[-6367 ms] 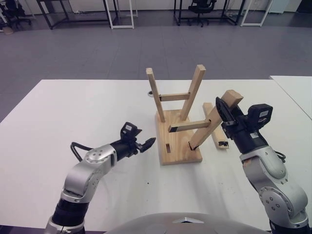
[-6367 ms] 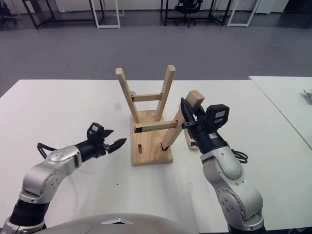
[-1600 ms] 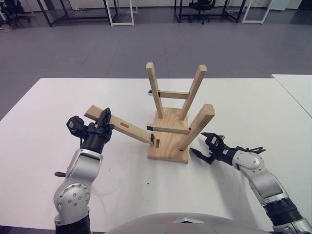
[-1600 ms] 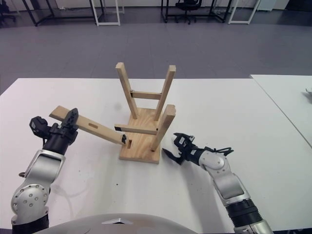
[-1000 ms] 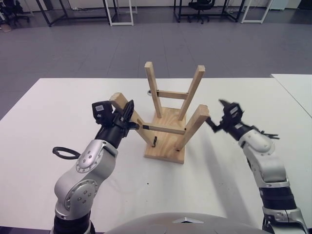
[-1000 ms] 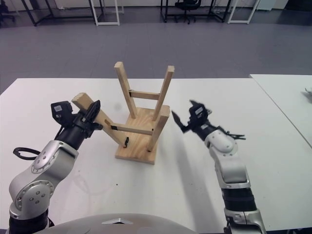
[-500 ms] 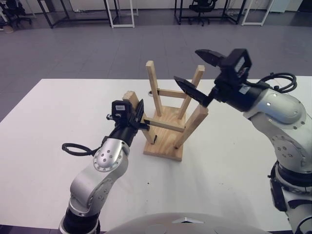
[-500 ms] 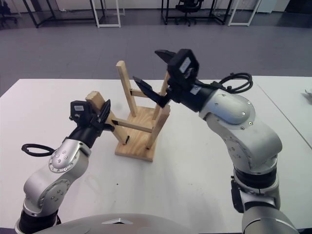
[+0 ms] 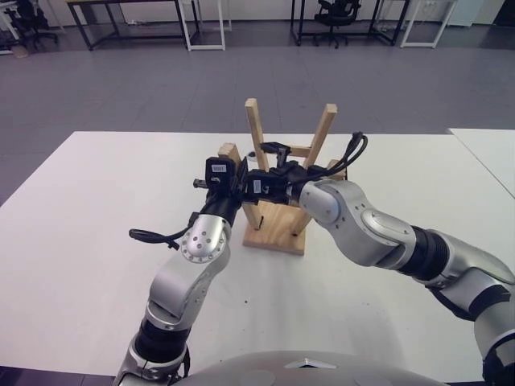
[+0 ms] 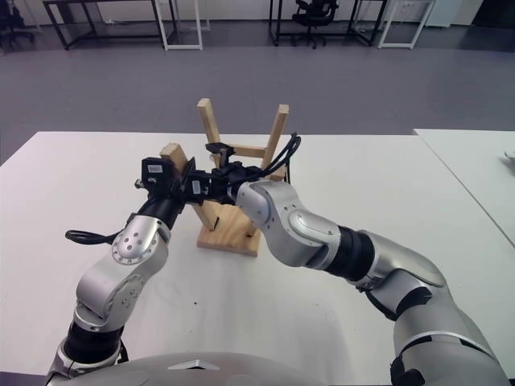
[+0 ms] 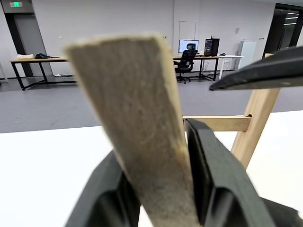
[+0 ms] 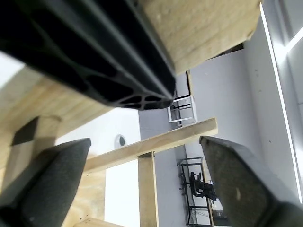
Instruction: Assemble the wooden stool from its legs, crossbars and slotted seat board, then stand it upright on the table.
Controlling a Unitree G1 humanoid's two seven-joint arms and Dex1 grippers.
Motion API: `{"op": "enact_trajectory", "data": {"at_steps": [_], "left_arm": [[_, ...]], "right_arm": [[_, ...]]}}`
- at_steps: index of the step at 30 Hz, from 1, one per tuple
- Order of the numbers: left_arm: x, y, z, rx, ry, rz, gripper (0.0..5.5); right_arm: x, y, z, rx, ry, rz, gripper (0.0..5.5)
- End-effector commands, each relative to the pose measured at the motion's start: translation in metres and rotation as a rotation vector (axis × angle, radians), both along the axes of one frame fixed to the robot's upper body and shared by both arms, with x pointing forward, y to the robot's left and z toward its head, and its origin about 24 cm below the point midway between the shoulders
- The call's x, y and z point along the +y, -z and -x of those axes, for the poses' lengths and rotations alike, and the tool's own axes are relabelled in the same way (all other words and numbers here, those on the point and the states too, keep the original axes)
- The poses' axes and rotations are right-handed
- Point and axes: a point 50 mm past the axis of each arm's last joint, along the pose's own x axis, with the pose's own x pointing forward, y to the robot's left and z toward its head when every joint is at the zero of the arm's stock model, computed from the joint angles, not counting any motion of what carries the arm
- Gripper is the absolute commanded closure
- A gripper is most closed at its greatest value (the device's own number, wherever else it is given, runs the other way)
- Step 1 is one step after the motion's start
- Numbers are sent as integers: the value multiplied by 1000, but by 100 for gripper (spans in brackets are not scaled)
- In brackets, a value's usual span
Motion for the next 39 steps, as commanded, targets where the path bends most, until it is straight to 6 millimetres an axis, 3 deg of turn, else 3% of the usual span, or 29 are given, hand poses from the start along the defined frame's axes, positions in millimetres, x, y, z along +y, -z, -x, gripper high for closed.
{"op": "enact_trajectory", "data": {"at_steps": [1, 3, 6, 8, 10, 12, 14, 15, 18, 20, 21, 22, 23, 26, 29, 32, 34, 36, 37, 39], "left_arm": [[-3, 19, 6, 99, 78, -99, 395], [12, -2, 7, 11, 22, -40, 358], [34, -49, 6, -162, -16, 56, 304], [42, -87, 2, -300, 35, 84, 246], [40, -125, -1, -406, 191, 115, 205], [46, -147, -16, -431, 298, 113, 167], [60, -152, -41, -379, 326, 105, 167], [61, -142, -53, -317, 367, 103, 167], [53, -67, -79, -2, 510, 171, 167], [41, 14, -74, 253, 568, 177, 167], [38, 46, -66, 340, 578, 134, 167], [37, 62, -60, 379, 579, 111, 167], [37, 66, -59, 377, 575, 93, 167], [39, 36, -67, 253, 584, 25, 167], [47, -16, -77, 76, 544, 3, 167], [53, -106, -84, -187, 545, 50, 167], [53, -145, -78, -296, 585, 92, 167], [52, -147, -75, -298, 620, 112, 167], [51, -132, -77, -244, 623, 120, 167], [45, -75, -82, -81, 604, 66, 167]], "right_arm": [[-17, 19, -10, 102, 87, -3, 120], [-18, -9, -17, 73, 93, -133, 120], [-30, -74, -30, -195, 117, -246, 120], [-35, -121, -27, -321, 50, -397, 120], [-49, -148, -26, -247, 3, -640, 120], [-79, -156, -33, -102, 9, -874, 120], [-105, -145, -39, 134, 15, -1128, 120], [-112, -125, -38, 269, 29, -1200, 120], [-109, -43, -31, 614, 161, -1214, 120], [-105, 10, -32, 751, 340, -1109, 120], [-103, 23, -32, 773, 385, -1078, 120], [-103, 24, -34, 766, 393, -1078, 120], [-102, 16, -36, 750, 371, -1103, 120], [-101, -26, -40, 685, 232, -1246, 120], [-100, -71, -37, 629, 57, -1364, 120], [-104, -118, -30, 521, -122, -1429, 120], [-106, -137, -24, 461, -199, -1447, 120], [-105, -136, -22, 463, -212, -1450, 120], [-103, -122, -24, 492, -165, -1433, 120], [-101, -75, -29, 576, -10, -1384, 120]]}}
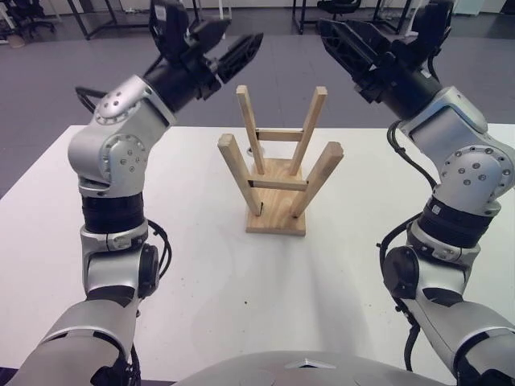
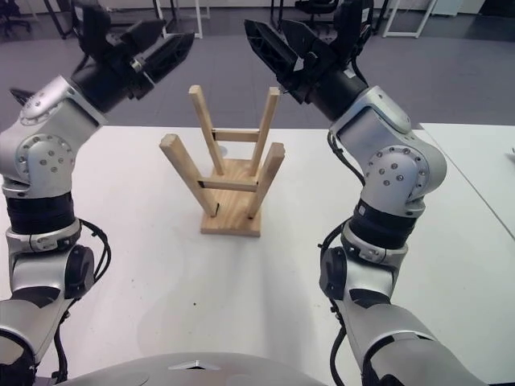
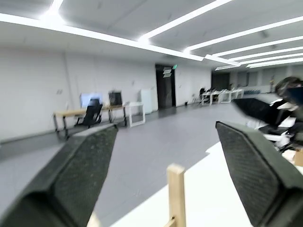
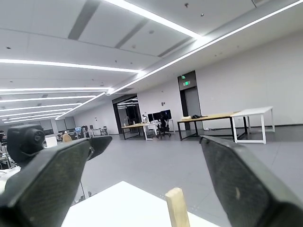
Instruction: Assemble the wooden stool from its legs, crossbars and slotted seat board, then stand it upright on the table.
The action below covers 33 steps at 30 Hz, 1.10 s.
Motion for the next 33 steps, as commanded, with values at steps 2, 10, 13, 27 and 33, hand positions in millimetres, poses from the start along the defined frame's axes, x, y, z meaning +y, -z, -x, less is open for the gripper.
{"op": "enact_trajectory", "data": {"at_steps": [2, 10, 13, 27, 33], "left_arm": [[-10, 151, 2, 412, 7, -213, 167], [-22, 125, -1, 351, 60, -54, 167], [-18, 85, 0, 252, 67, 39, 167], [163, 171, 86, 474, -642, -269, 167], [132, 229, 142, 712, -396, -703, 167]], "right_arm": [[0, 101, -7, 347, 52, 106, 120], [-14, 64, -19, 289, 52, -132, 120], [-37, 29, -22, 205, 41, -296, 120], [54, 81, 52, -119, -306, 401, 120], [-62, 18, -1, -131, 408, 396, 120]]}}
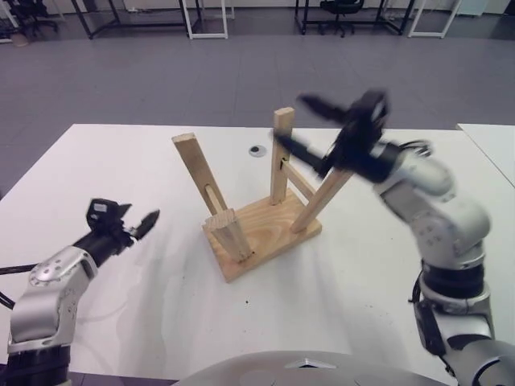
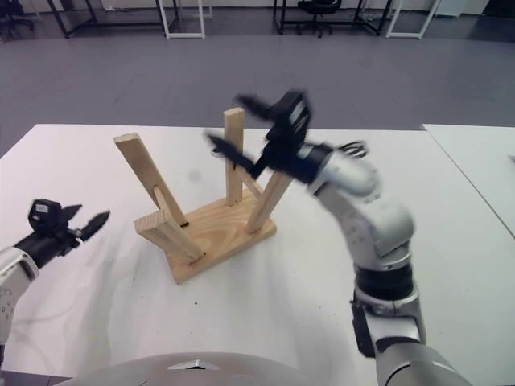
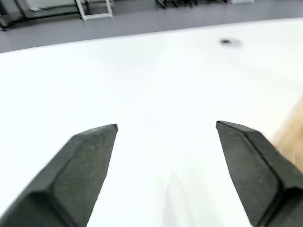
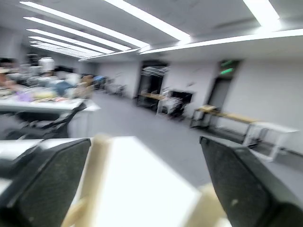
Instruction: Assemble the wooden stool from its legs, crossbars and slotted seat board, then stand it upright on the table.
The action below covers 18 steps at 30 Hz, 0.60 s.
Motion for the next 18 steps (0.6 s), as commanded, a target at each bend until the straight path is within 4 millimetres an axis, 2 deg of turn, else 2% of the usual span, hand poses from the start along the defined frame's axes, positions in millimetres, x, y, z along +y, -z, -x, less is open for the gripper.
{"op": "enact_trajectory", "data": {"at_steps": [1, 2, 3, 4, 5, 6, 8, 10, 12, 15, 18], "left_arm": [[-15, 26, 28, 208, 166, -186, 167], [-20, 30, 29, 220, 180, -186, 167], [-27, 35, 28, 229, 195, -176, 167], [-34, 42, 23, 241, 213, -186, 167], [-42, 51, 17, 253, 237, -214, 167], [-48, 57, 11, 254, 264, -240, 167], [-63, 62, -10, 199, 279, -221, 167], [-76, 62, -35, 135, 269, -202, 167], [-87, 62, -51, 97, 287, -200, 167], [-77, 63, -42, 102, 264, -195, 167], [-39, 63, -14, 145, 166, -275, 167]], "right_arm": [[-57, 9, -27, 84, 335, 144, 120], [-60, 35, -35, 145, 366, 253, 120], [-61, 73, -41, 250, 351, 355, 120], [-61, 122, -41, 383, 314, 455, 120], [-57, 164, -34, 486, 242, 538, 120], [-53, 193, -26, 558, 188, 567, 120], [-47, 234, -15, 630, 120, 616, 120], [-33, 252, 8, 661, -69, 663, 120], [-22, 241, 22, 632, -164, 630, 120], [-37, 234, 22, 611, 19, 628, 120], [-48, 238, 46, 679, 118, 575, 120]]}}
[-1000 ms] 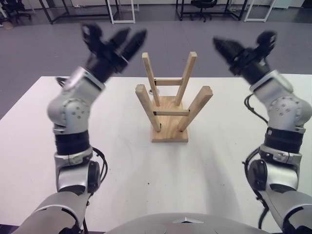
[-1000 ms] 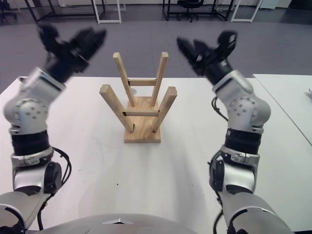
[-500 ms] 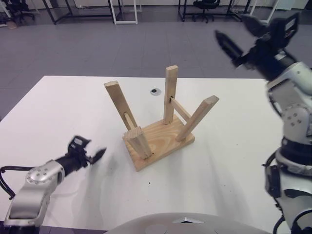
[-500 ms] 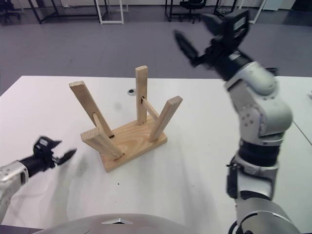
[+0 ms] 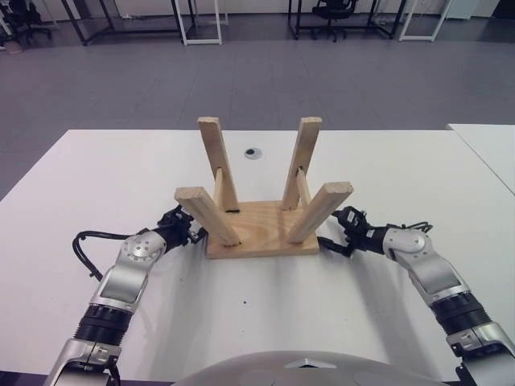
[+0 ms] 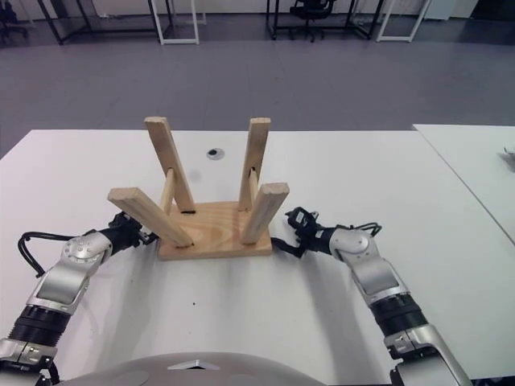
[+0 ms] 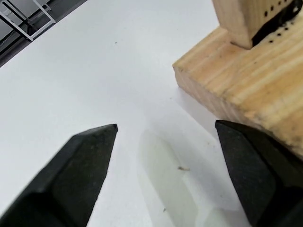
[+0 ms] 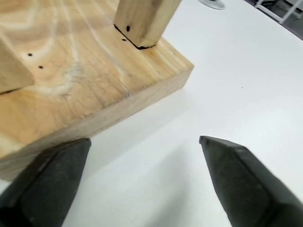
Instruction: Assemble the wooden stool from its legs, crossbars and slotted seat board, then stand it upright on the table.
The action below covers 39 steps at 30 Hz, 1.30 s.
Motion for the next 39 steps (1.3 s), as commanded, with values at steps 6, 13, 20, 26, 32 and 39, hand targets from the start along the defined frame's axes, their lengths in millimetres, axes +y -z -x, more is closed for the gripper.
{"op": "enact_trajectory", "data": {"at_steps": [6, 13, 20, 26, 32, 39], "left_arm": [[-5, 26, 78, 225, 0, 68, 167], [-61, -22, 58, 159, 77, 368, 167], [-43, -101, 101, 206, 445, 435, 167], [-16, -117, 97, 201, 420, 327, 167], [37, -93, 105, 404, 408, 109, 167], [16, -85, 81, 372, 673, 152, 167]], "right_arm": [[17, 13, 40, 93, 99, -106, 120], [42, -23, 51, 116, -69, -304, 120], [0, -119, 78, 168, -289, -437, 120], [-15, -124, 79, 205, -243, -395, 120], [-52, -82, 88, 344, -172, -62, 120], [-21, -81, 61, 229, -442, -95, 120]]}}
